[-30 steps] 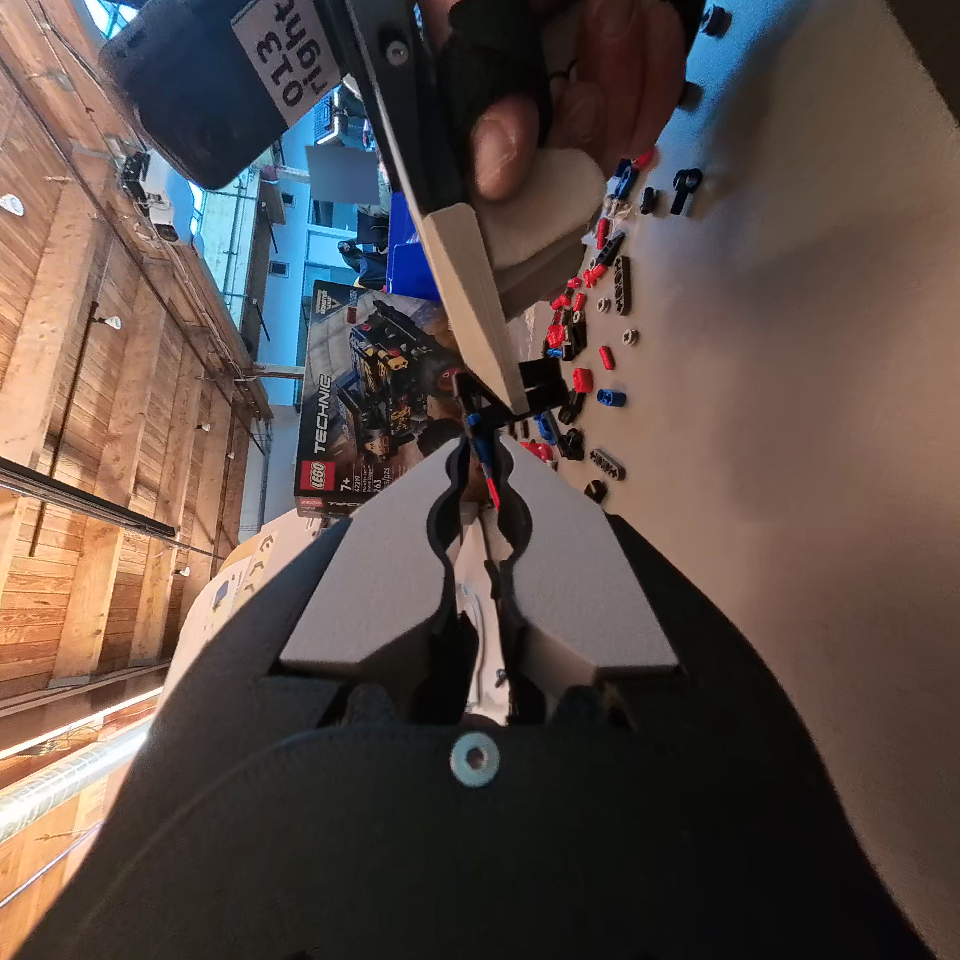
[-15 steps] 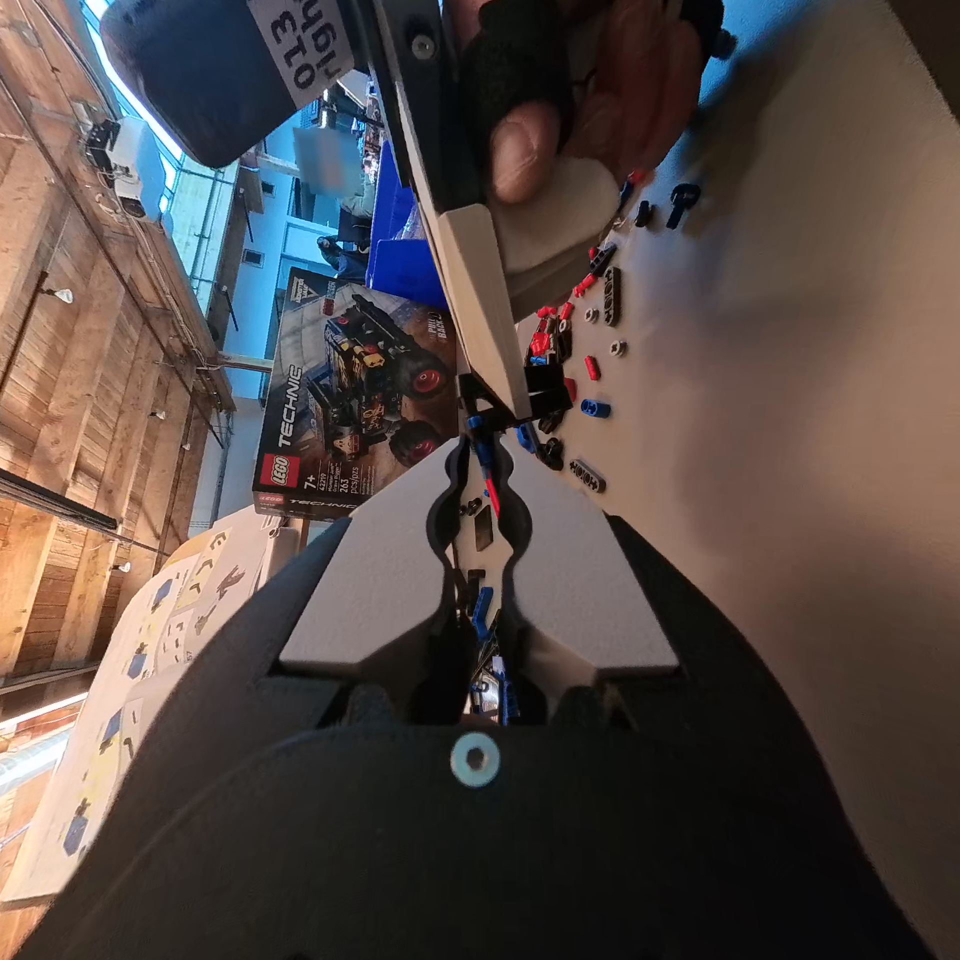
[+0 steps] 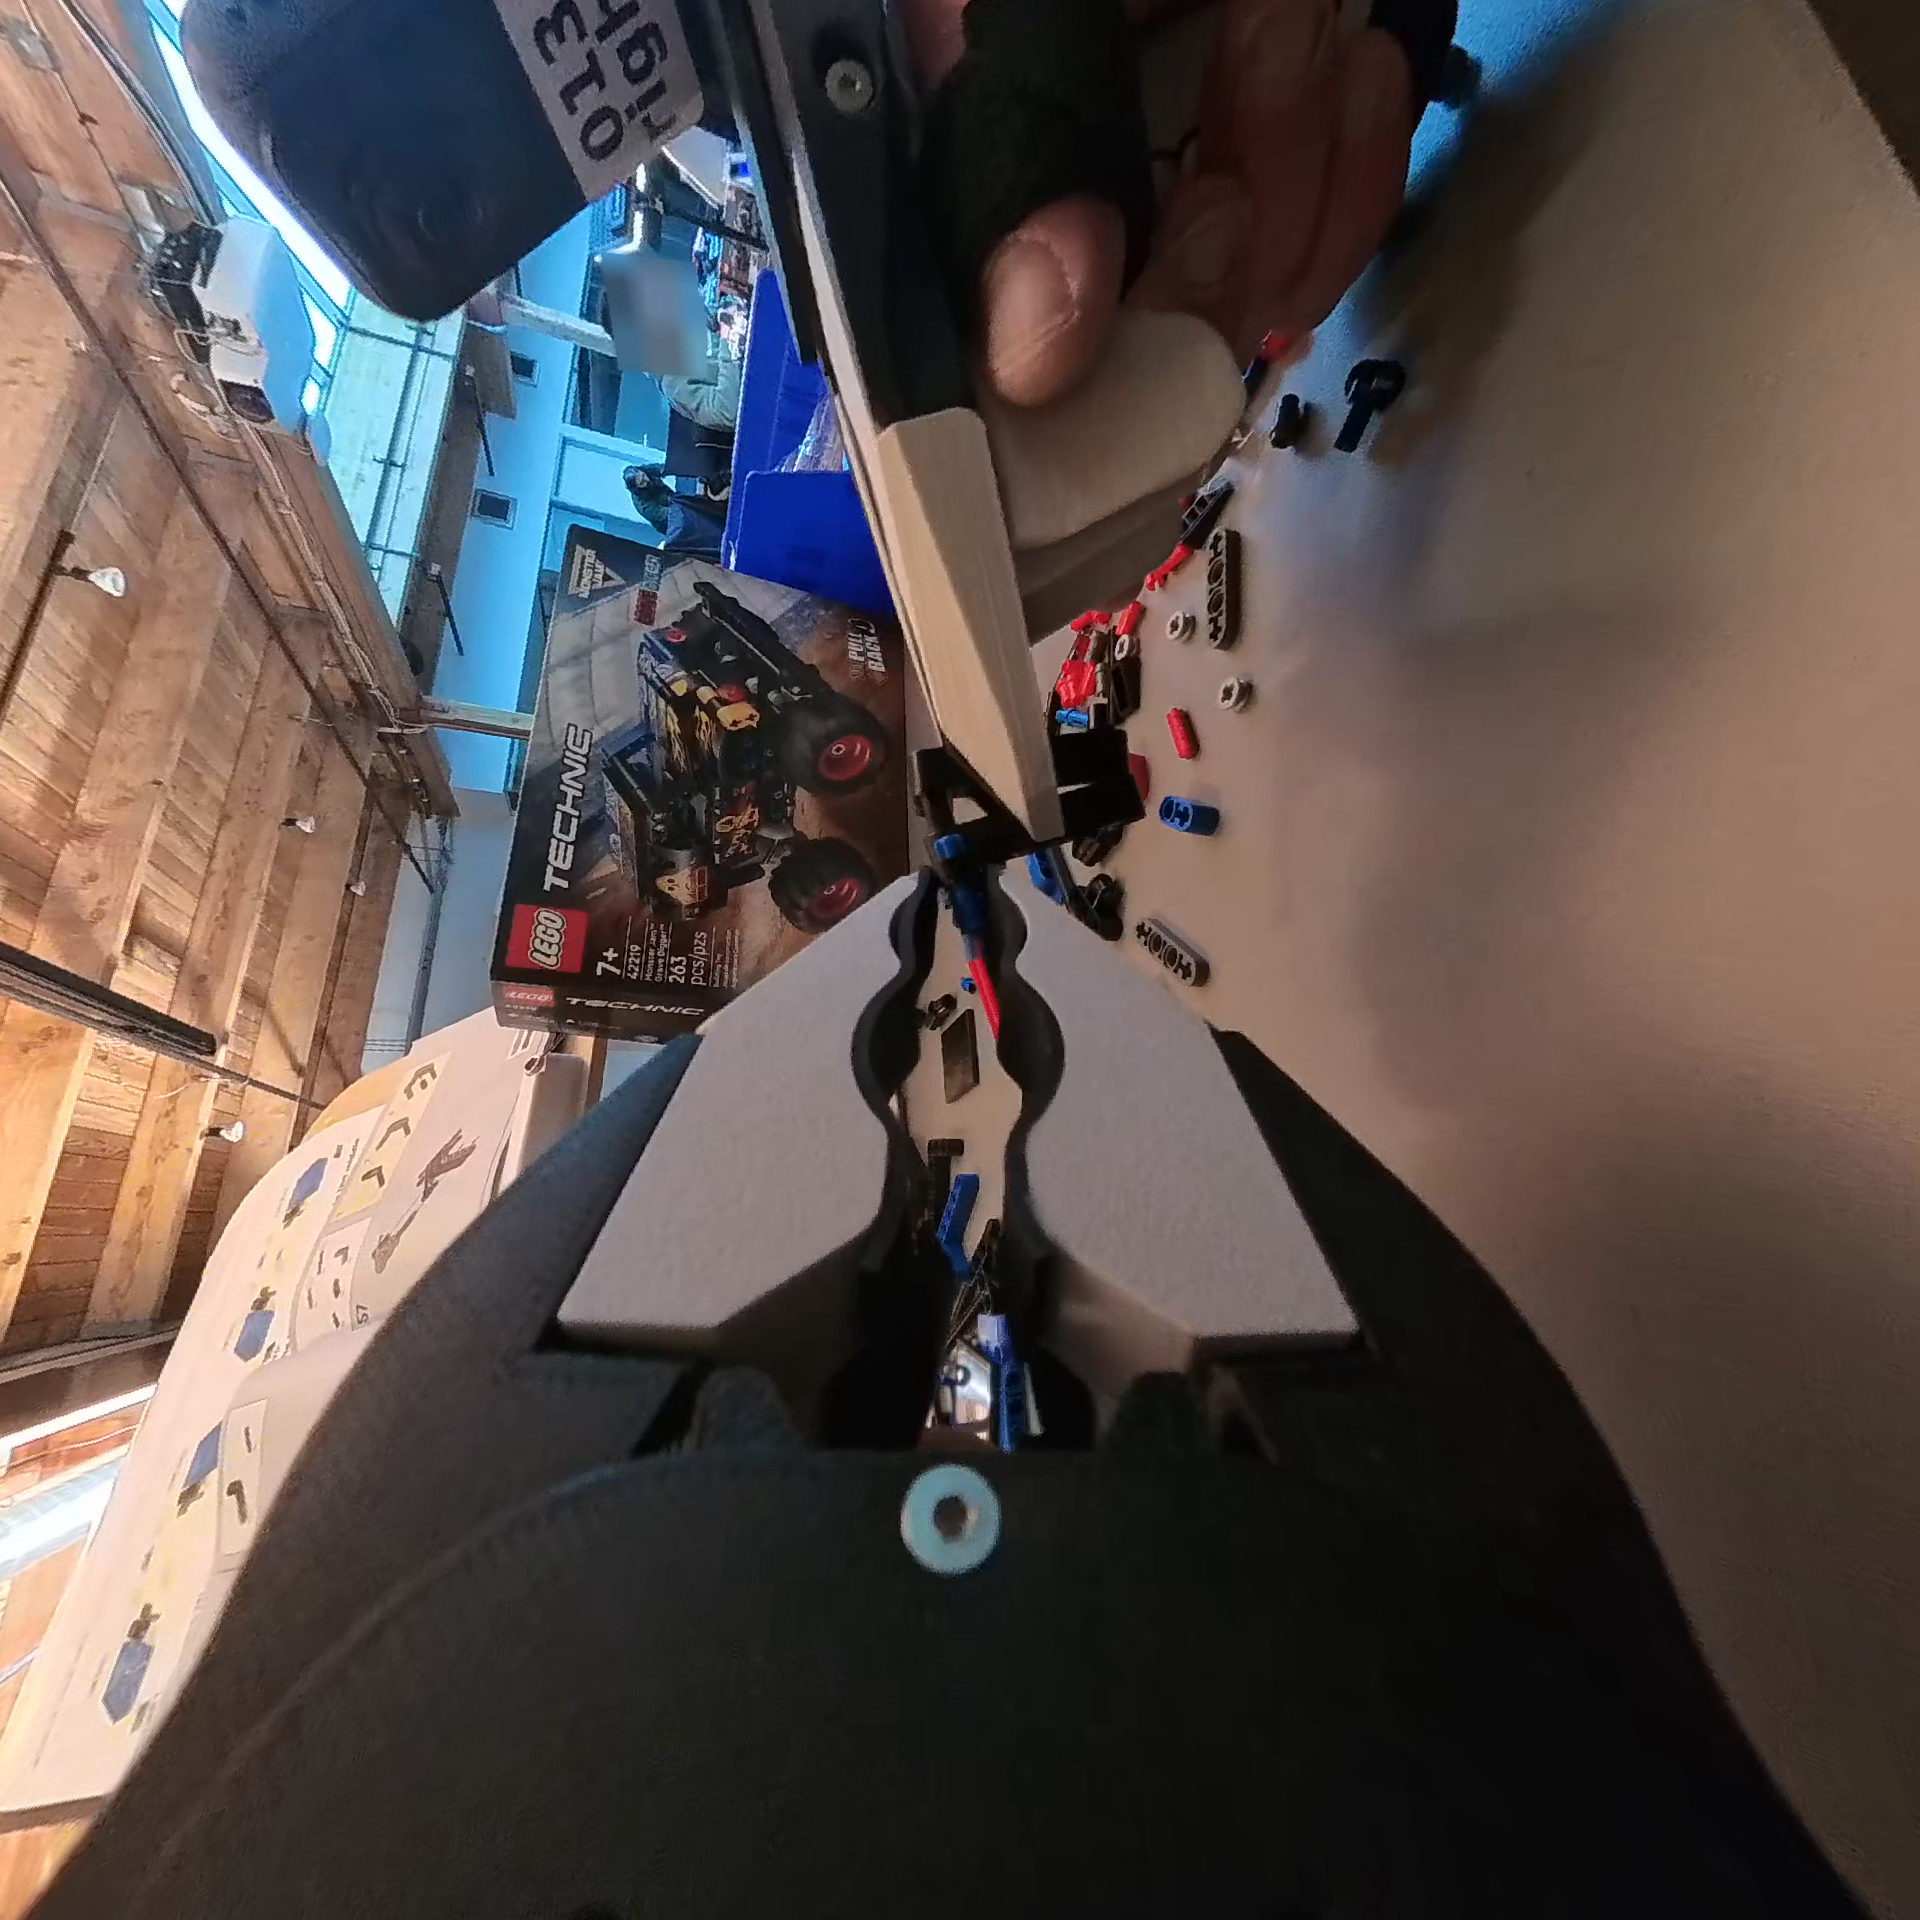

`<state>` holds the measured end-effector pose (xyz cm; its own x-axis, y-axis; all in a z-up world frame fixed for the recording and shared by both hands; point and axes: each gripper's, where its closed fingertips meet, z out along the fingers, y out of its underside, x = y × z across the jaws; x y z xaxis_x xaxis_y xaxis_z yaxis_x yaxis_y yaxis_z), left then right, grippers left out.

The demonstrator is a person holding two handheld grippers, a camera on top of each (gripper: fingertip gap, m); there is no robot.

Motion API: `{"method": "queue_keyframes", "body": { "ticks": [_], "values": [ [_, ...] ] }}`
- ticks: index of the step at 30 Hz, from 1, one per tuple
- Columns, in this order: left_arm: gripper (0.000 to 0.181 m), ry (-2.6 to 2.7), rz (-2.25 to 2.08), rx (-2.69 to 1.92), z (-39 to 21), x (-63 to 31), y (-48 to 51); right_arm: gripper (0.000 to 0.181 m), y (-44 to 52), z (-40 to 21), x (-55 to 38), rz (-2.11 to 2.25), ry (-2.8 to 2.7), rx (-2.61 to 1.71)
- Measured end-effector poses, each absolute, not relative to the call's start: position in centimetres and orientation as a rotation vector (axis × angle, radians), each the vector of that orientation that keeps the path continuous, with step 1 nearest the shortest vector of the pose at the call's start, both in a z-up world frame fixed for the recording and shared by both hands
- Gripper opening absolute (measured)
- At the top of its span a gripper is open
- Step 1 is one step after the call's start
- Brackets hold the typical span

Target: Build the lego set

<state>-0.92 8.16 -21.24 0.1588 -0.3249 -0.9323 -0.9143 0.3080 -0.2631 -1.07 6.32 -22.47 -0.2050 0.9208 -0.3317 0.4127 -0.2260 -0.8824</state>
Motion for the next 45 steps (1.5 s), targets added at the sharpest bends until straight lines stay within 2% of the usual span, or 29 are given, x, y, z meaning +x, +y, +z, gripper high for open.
{"method": "queue_keyframes", "body": {
  "ticks": [45],
  "values": [
    [0.003, 1.466, 0.674, -1.239, -21.6, 0.2, 5.3, 0.004, 5.8, -23.8, -0.6, 1.376, -1.666, -1.627]
  ]
}}
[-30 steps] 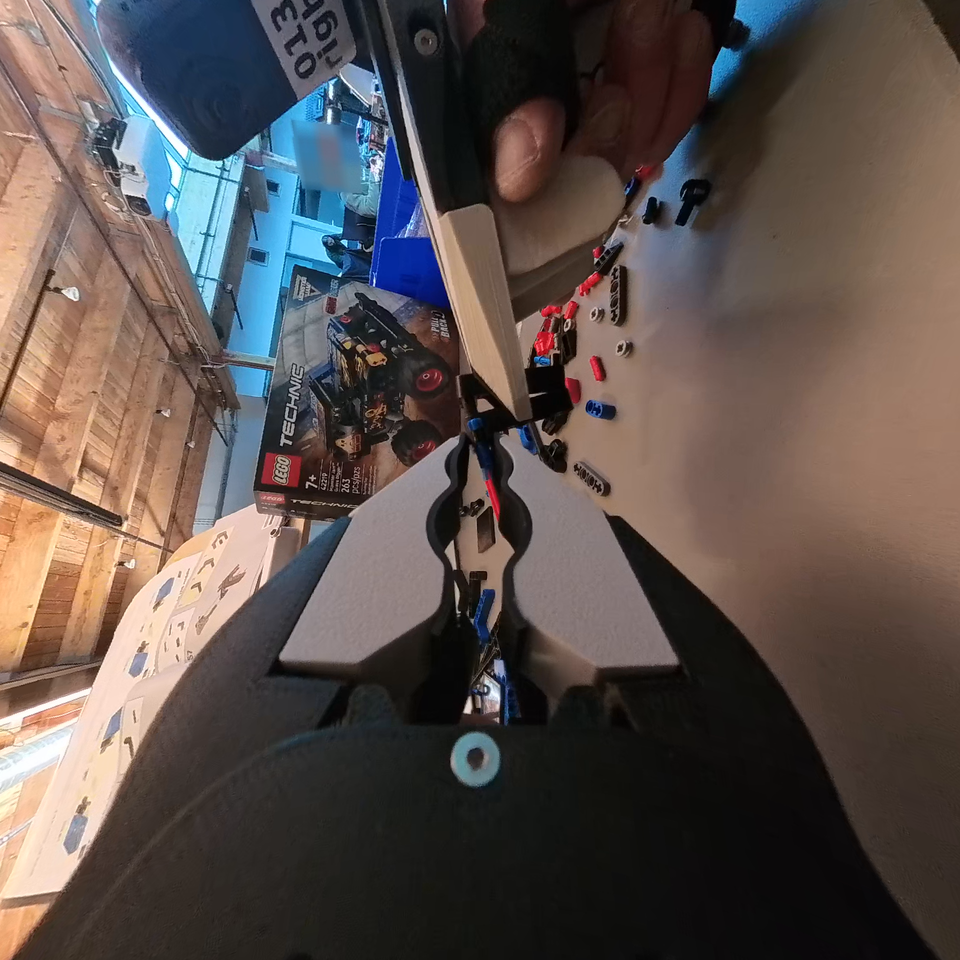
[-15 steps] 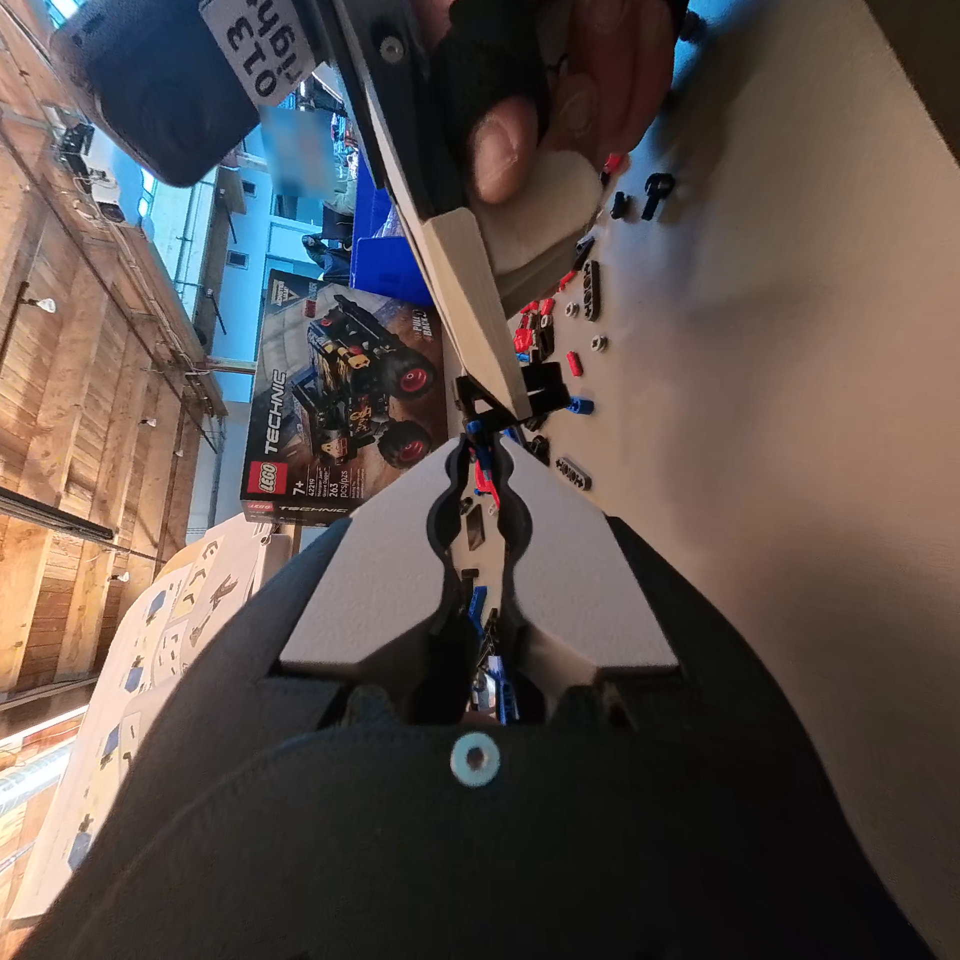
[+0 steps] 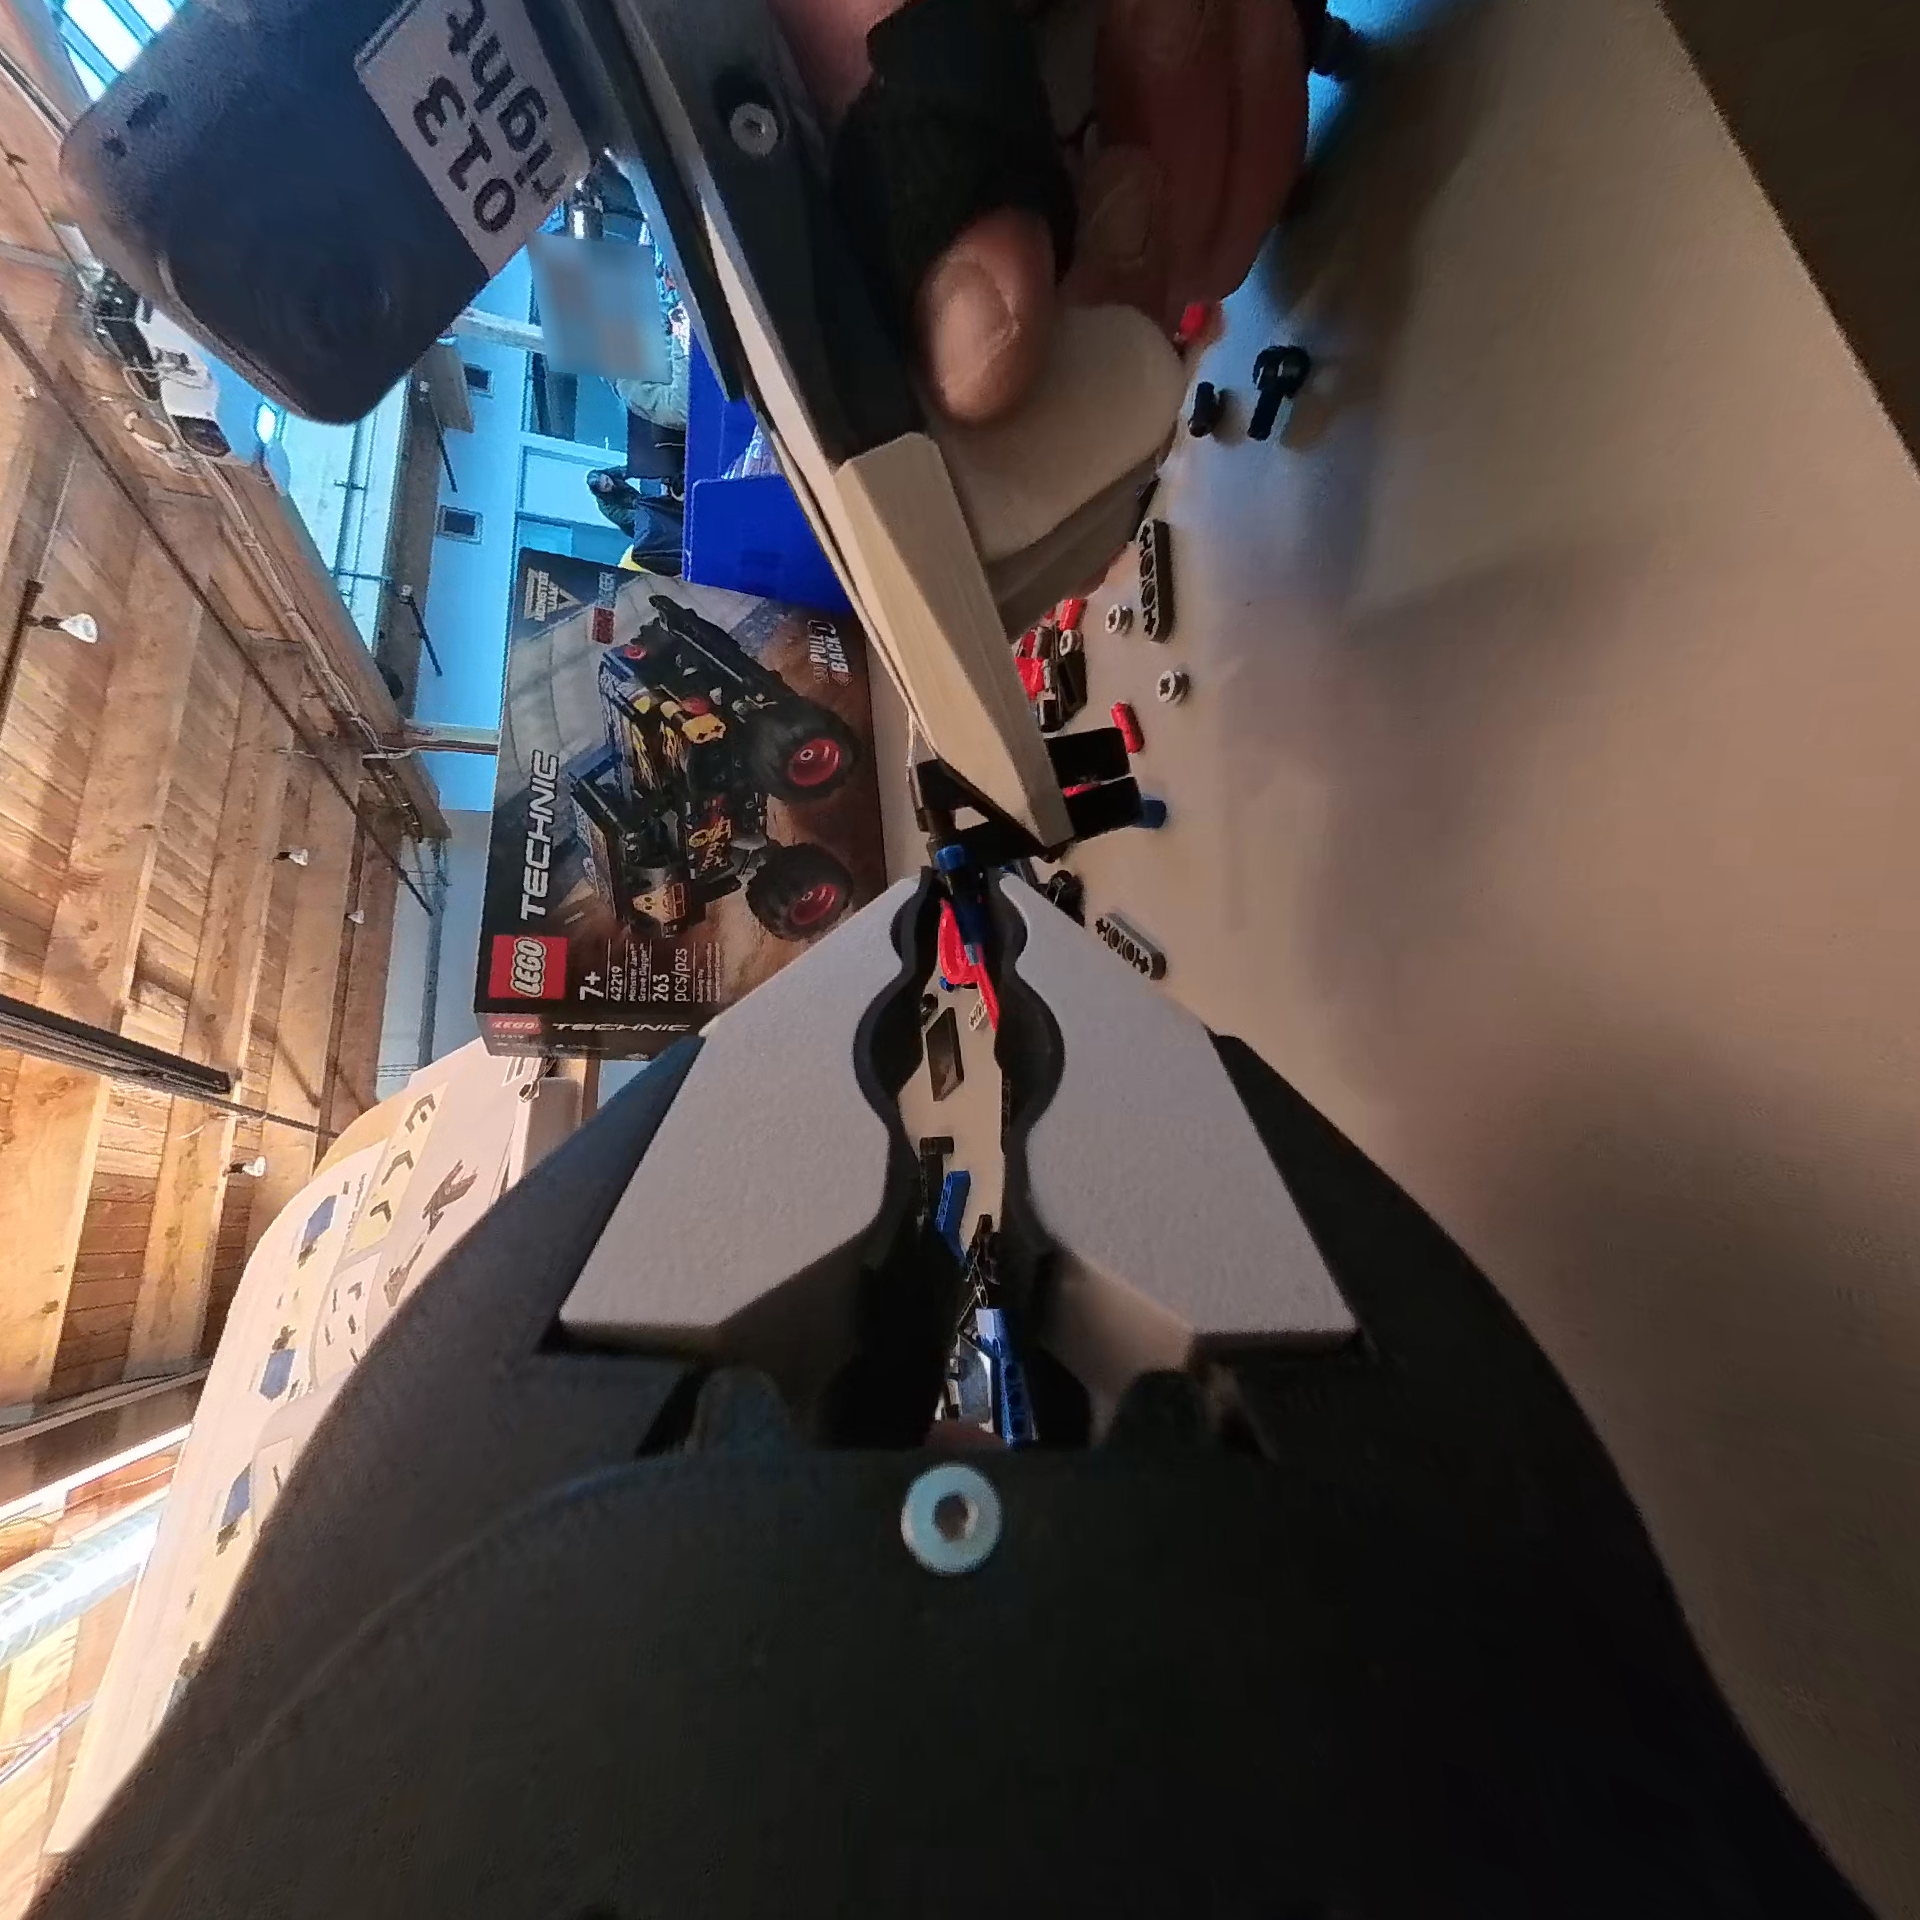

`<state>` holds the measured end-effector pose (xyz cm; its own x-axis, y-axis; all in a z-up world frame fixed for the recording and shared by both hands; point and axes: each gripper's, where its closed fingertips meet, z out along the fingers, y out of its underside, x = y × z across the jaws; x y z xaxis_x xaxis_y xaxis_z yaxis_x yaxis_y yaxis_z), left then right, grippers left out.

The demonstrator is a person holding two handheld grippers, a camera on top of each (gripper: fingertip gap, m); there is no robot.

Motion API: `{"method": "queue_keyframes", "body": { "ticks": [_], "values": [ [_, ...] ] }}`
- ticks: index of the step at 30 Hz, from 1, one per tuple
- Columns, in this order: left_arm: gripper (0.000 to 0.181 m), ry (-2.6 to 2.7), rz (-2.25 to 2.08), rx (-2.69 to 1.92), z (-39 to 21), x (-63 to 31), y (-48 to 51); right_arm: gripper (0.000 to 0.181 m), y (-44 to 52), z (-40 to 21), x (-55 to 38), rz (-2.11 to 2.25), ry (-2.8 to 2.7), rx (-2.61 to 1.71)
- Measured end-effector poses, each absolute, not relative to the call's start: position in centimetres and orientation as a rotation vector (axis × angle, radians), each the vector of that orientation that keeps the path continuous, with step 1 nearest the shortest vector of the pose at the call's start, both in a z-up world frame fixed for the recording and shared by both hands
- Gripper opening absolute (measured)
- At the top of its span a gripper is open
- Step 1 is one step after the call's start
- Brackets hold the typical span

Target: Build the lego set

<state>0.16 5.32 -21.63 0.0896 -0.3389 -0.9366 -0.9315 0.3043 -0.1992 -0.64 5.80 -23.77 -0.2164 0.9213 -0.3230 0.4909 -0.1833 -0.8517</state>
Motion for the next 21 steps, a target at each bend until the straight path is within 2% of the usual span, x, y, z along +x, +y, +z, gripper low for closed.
{"method": "queue_keyframes", "body": {
  "ticks": [21],
  "values": [
    [0.004, 1.421, 0.706, -1.214, -20.7, -0.3, 6.4, 0.008, 5.9, -22.7, -0.9, 1.412, -1.614, -1.586]
  ]
}}
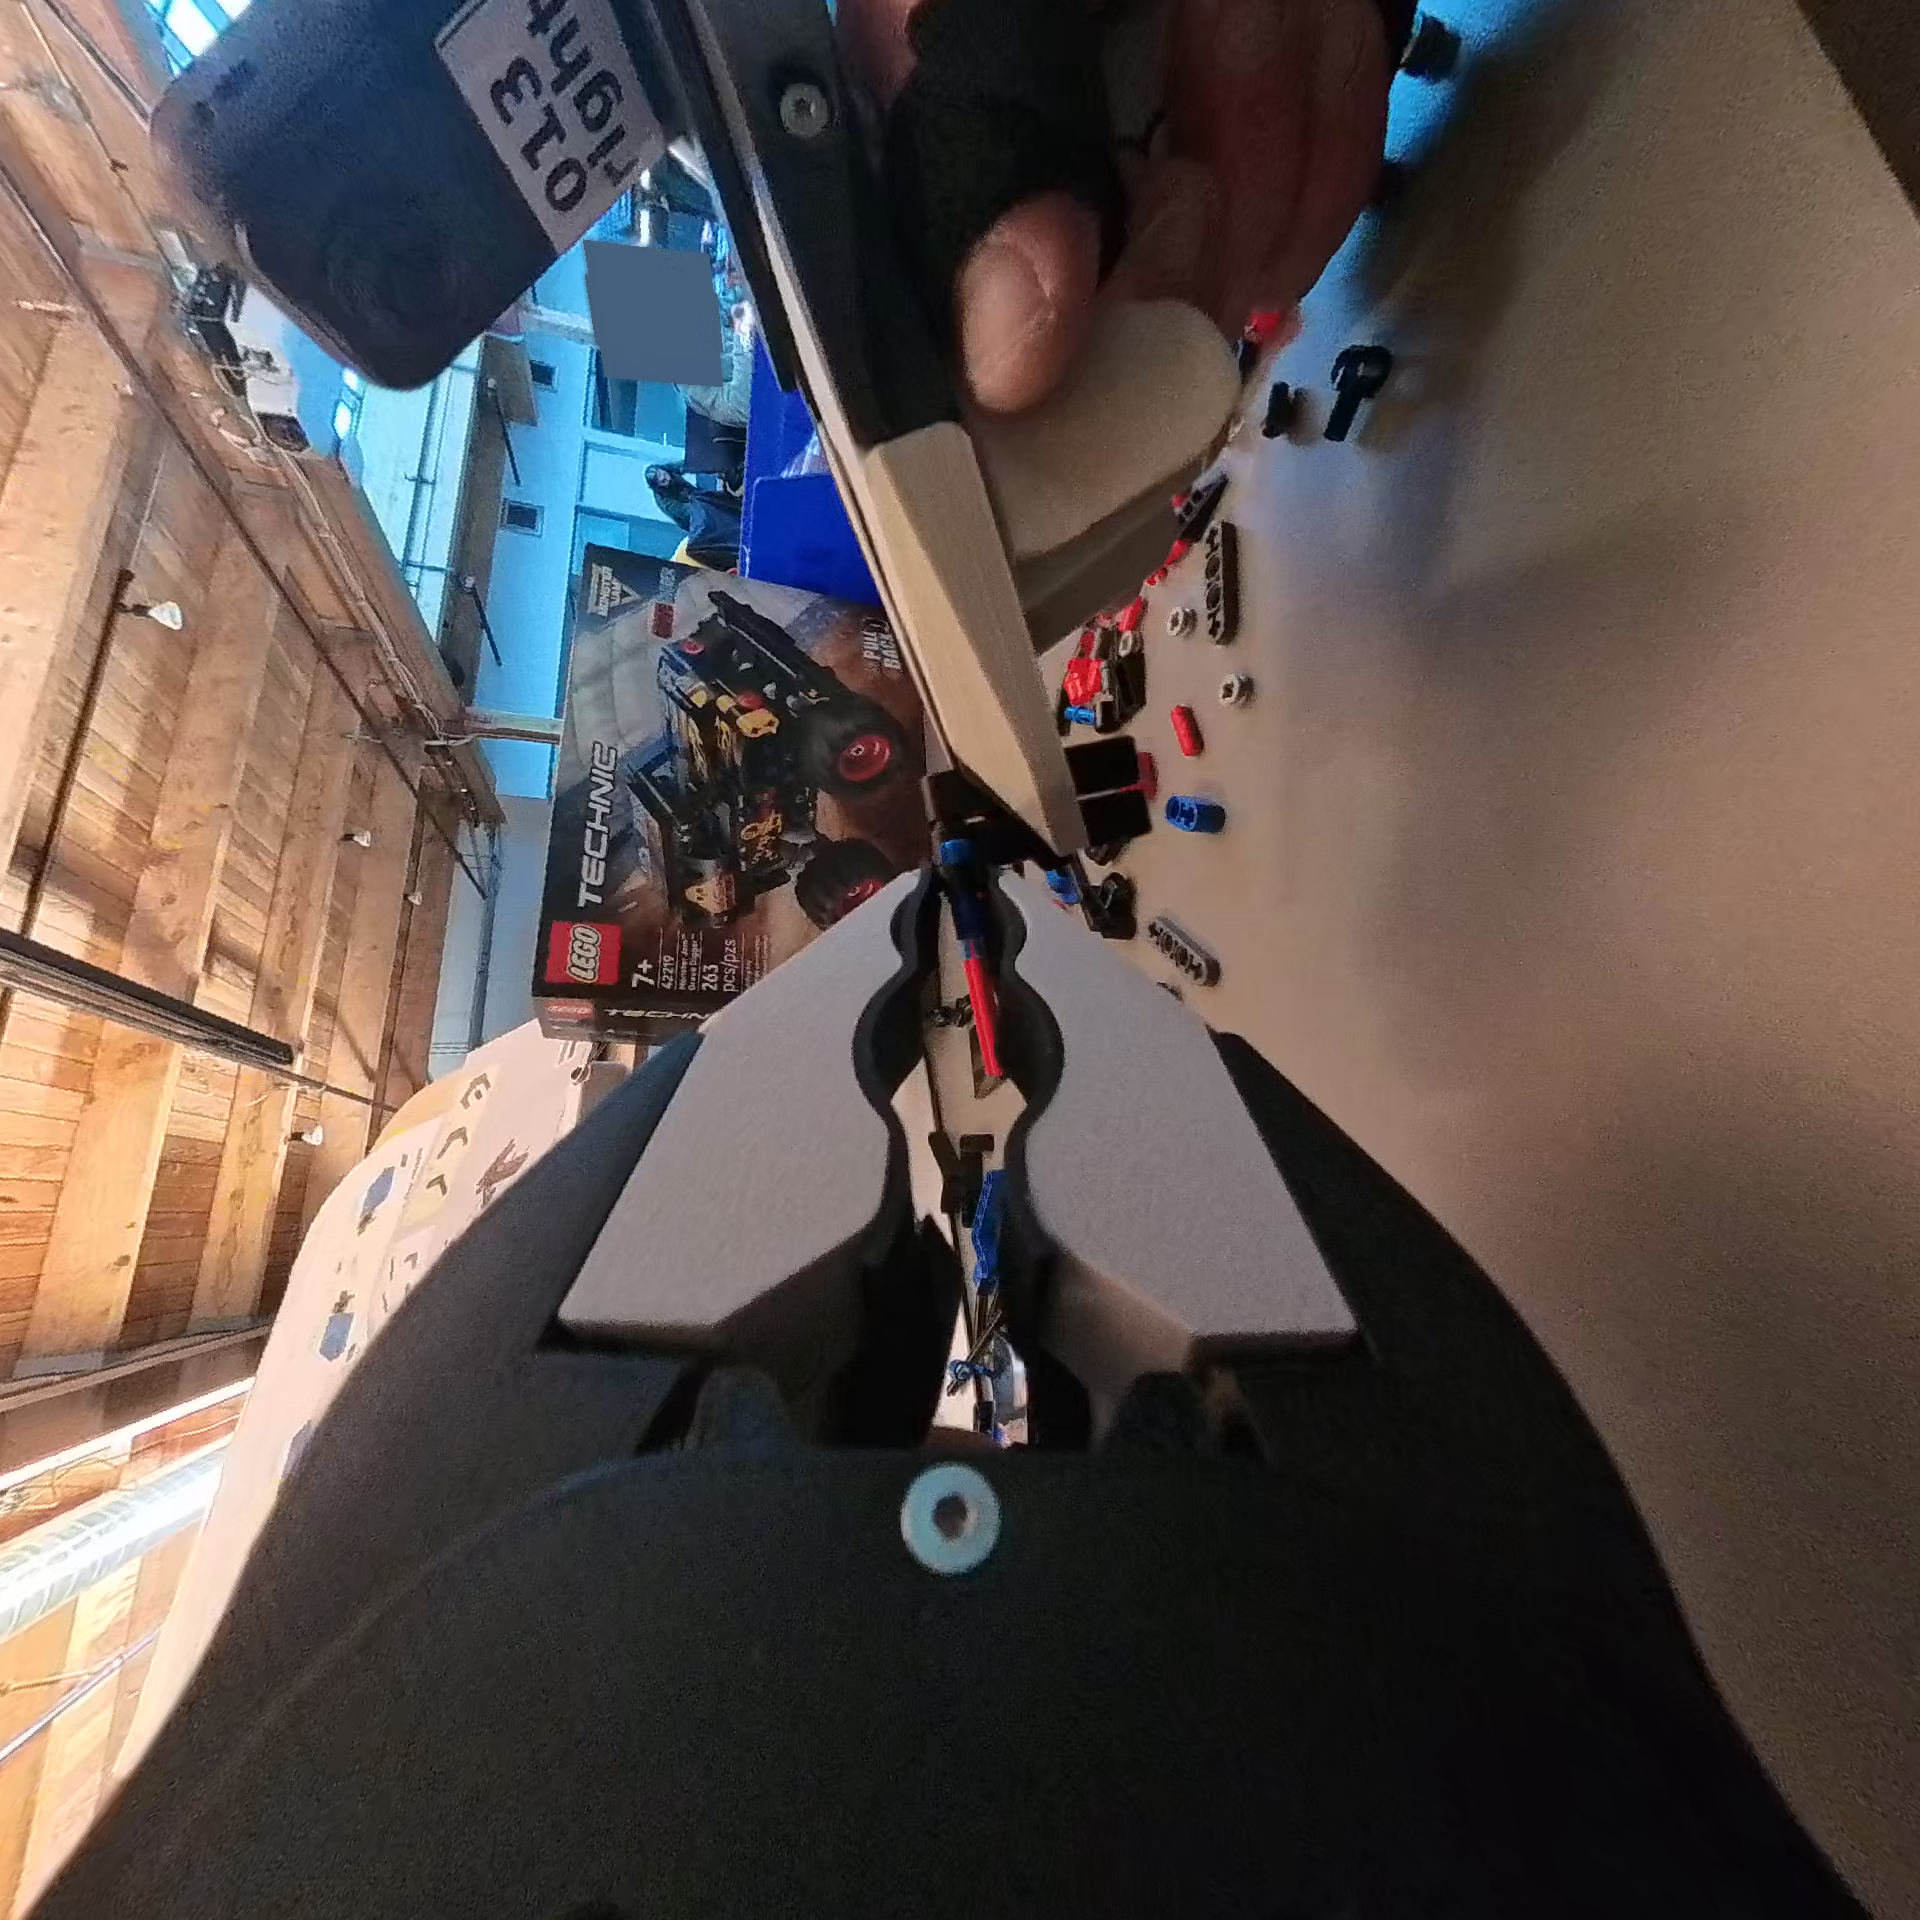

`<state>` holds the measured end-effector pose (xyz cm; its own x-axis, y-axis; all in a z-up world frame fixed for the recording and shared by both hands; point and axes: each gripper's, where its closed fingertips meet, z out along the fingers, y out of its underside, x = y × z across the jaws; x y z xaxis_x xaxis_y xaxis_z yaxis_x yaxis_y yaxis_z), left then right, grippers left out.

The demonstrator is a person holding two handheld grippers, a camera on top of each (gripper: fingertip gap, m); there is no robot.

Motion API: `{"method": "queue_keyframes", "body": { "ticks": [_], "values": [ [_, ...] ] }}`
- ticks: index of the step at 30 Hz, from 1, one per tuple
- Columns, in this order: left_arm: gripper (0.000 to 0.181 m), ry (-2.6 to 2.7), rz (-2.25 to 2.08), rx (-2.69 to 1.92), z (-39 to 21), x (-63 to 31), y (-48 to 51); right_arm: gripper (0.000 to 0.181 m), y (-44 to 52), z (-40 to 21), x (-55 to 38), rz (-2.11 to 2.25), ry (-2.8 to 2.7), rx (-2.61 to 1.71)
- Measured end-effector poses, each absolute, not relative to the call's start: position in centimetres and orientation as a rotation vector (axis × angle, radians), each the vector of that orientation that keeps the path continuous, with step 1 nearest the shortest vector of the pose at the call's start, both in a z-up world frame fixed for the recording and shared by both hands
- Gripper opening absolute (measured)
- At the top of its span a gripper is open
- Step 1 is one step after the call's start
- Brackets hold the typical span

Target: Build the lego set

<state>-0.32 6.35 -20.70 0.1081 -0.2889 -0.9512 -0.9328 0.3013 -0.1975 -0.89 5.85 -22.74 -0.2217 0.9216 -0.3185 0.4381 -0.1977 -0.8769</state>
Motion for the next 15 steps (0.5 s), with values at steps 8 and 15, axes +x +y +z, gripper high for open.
{"method": "queue_keyframes", "body": {
  "ticks": [8, 15],
  "values": [
    [0.003, 1.395, 0.710, -1.226, -20.5, -0.7, 7.2, 0.015, 6.4, -21.6, -0.6, 1.466, -1.553, -1.564],
    [0.003, 1.385, 0.707, -1.221, -20.6, -0.7, 7.9, 0.004, 6.5, -21.4, -0.6, 1.459, -1.542, -1.556]
  ]
}}
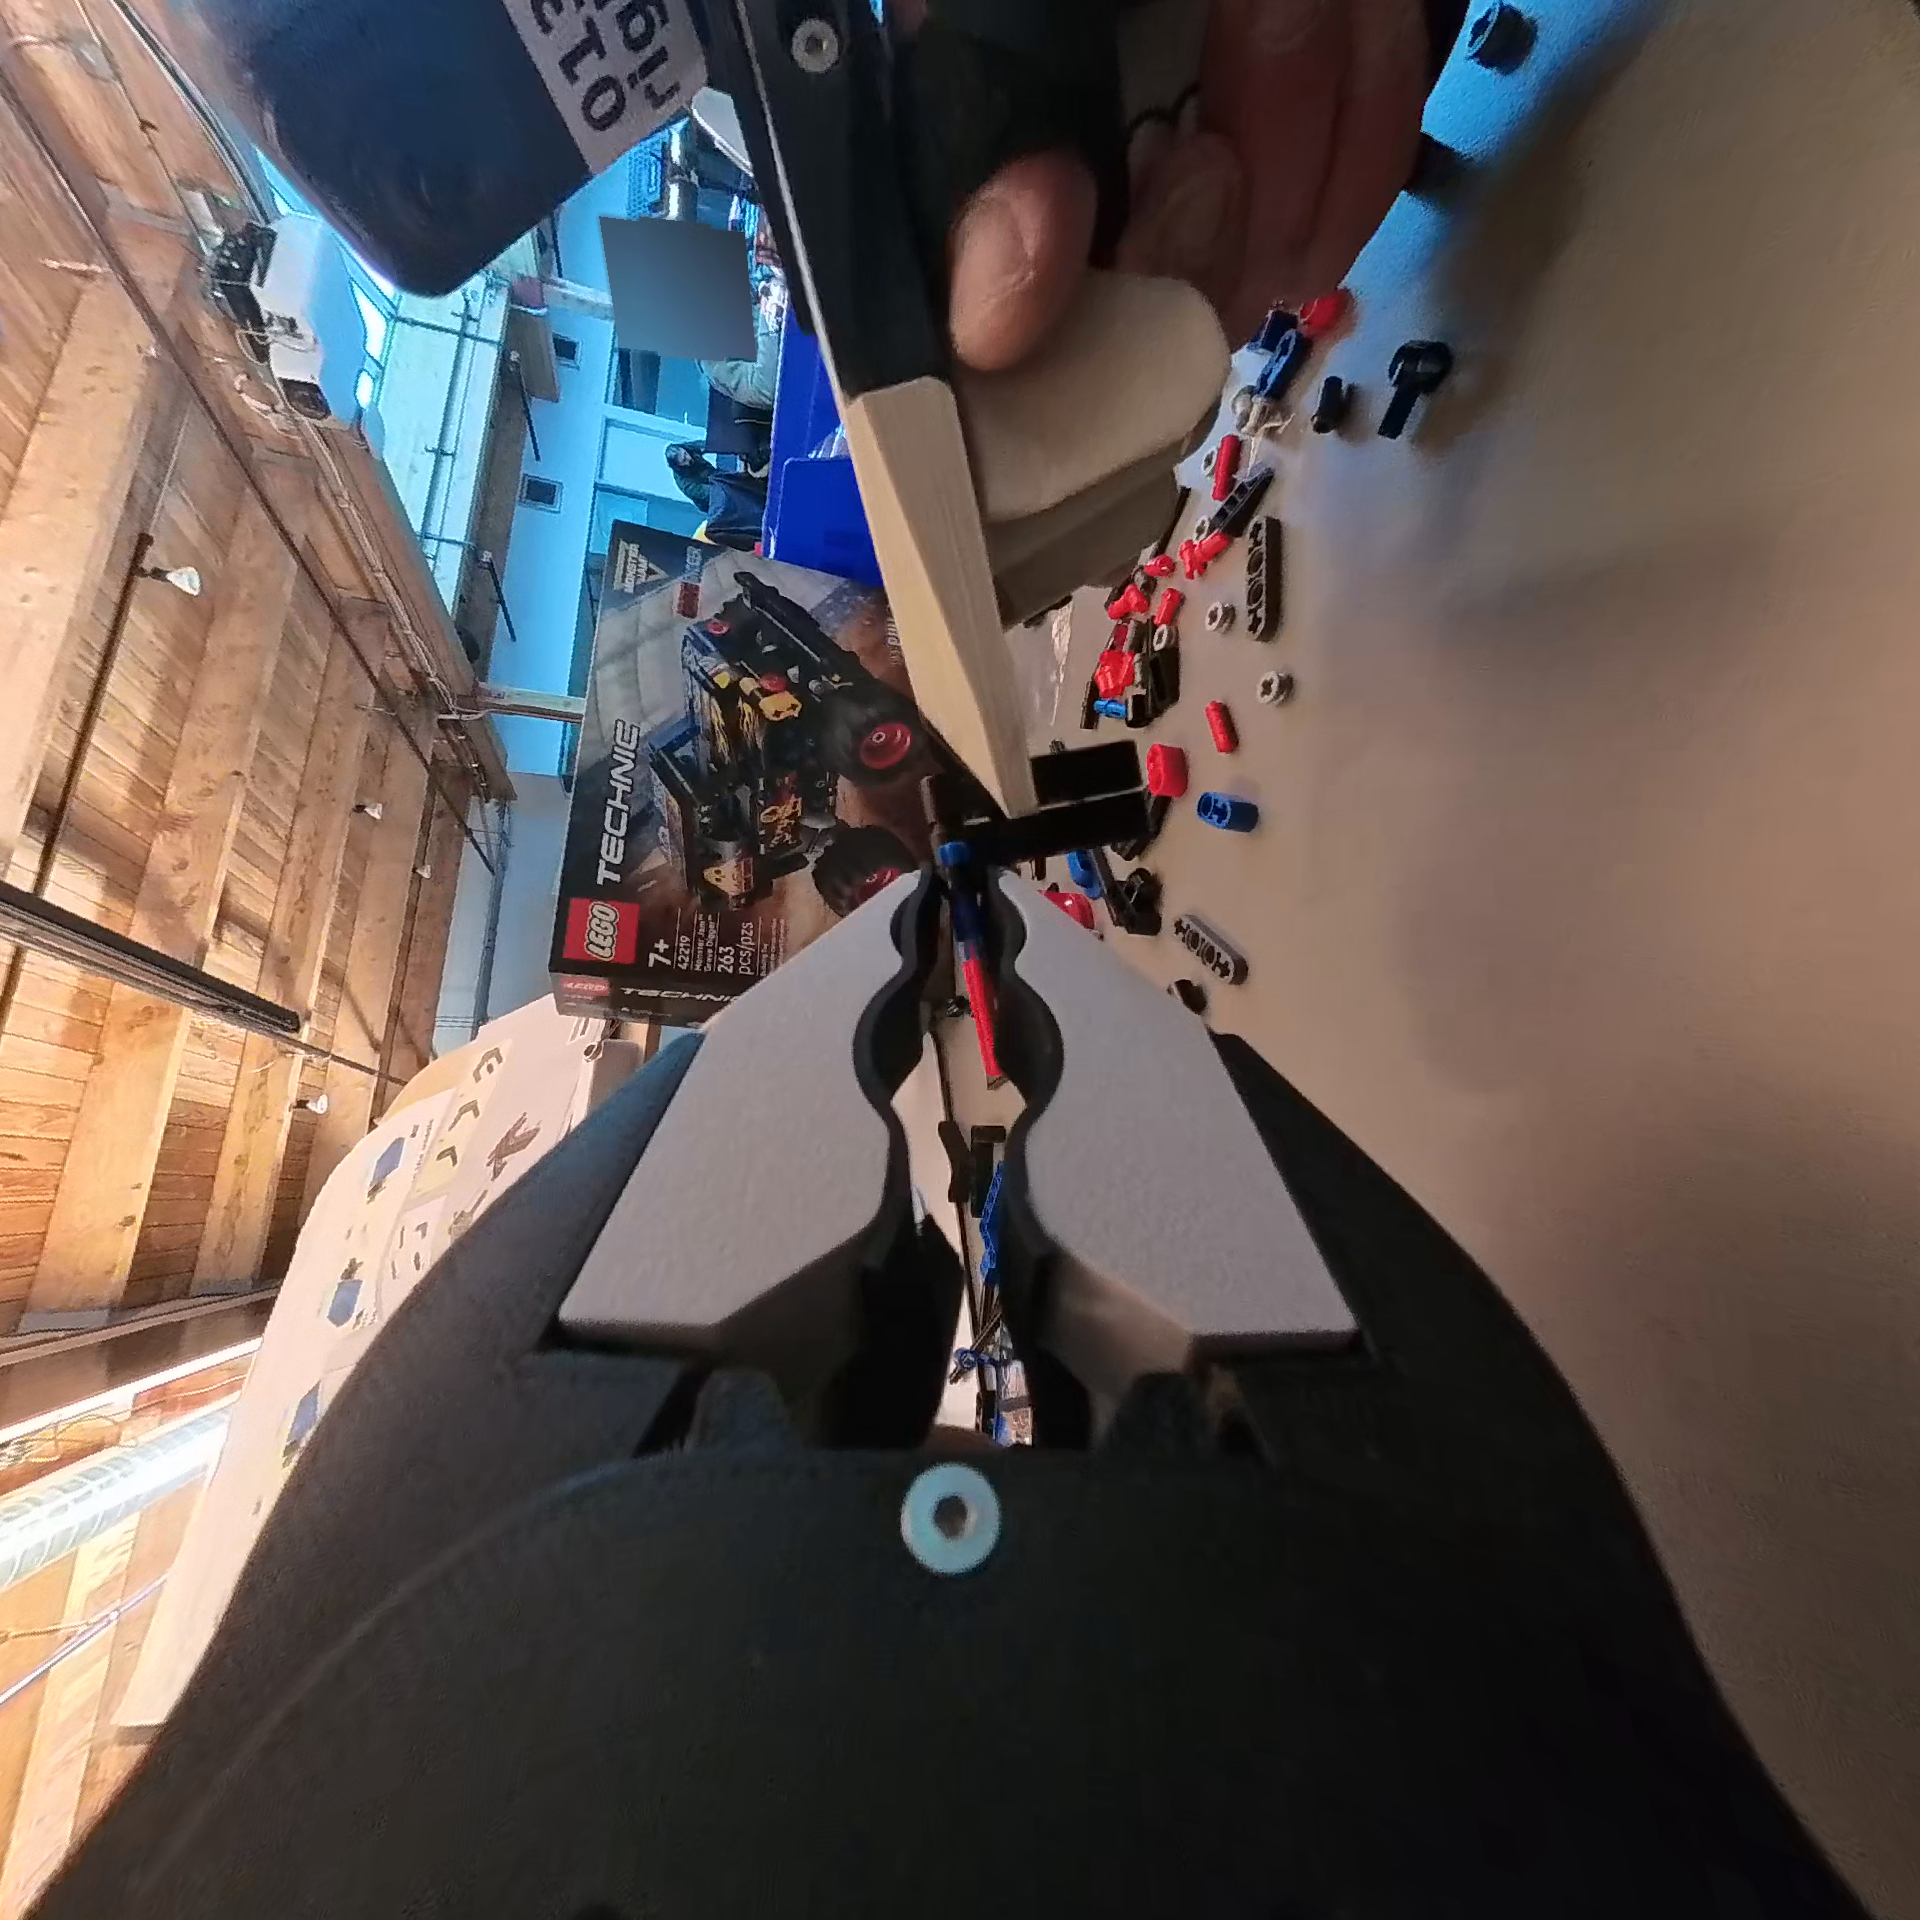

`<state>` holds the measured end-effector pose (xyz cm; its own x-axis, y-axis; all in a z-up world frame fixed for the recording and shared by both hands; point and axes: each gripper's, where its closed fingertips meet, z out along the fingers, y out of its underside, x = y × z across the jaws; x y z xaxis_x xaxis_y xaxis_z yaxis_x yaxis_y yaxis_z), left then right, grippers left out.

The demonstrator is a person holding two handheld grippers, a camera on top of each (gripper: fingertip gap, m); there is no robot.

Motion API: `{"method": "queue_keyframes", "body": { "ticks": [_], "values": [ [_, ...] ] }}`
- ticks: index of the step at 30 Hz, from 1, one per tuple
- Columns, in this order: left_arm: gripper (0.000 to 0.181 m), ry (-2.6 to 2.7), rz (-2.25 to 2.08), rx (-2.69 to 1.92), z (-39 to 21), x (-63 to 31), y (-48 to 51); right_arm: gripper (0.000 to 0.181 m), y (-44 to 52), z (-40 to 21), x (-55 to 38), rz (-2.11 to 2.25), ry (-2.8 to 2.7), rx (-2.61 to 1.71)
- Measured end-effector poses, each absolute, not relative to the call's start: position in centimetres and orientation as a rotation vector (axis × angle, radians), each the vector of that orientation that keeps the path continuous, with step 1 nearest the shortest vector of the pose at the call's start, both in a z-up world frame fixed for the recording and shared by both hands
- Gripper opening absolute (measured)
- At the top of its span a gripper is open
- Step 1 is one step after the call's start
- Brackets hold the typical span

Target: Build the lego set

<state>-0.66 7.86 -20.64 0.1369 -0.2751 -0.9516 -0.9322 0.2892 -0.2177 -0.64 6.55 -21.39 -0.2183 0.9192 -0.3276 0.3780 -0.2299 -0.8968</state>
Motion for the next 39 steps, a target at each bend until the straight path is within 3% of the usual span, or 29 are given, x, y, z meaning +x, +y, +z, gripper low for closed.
{"method": "queue_keyframes", "body": {
  "ticks": [12, 15, 23, 33, 39],
  "values": [
    [0.005, 1.332, 0.645, -1.310, -20.9, -0.7, 8.7, 0.004, 7.1, -21.5, -0.8, 1.406, -1.536, -1.557],
    [0.037, 1.203, 0.603, -1.381, -19.6, -2.0, 9.4, 0.004, 7.6, -20.5, -0.7, 1.423, -1.480, -1.520],
    [0.014, 1.044, 0.282, -1.502, -18.6, -2.8, 8.7, 0.004, 8.4, -19.6, -0.8, 1.380, -1.425, -1.463],
    [0.024, 1.083, 0.285, -1.468, -19.0, -2.3, 8.4, 0.004, 8.2, -19.5, -1.1, 1.337, -1.439, -1.423],
    [0.013, 1.085, 0.296, -1.435, -19.0, -1.6, 8.5, 0.004, 7.8, -19.4, -1.2, 1.372, -1.444, -1.425]
  ]
}}
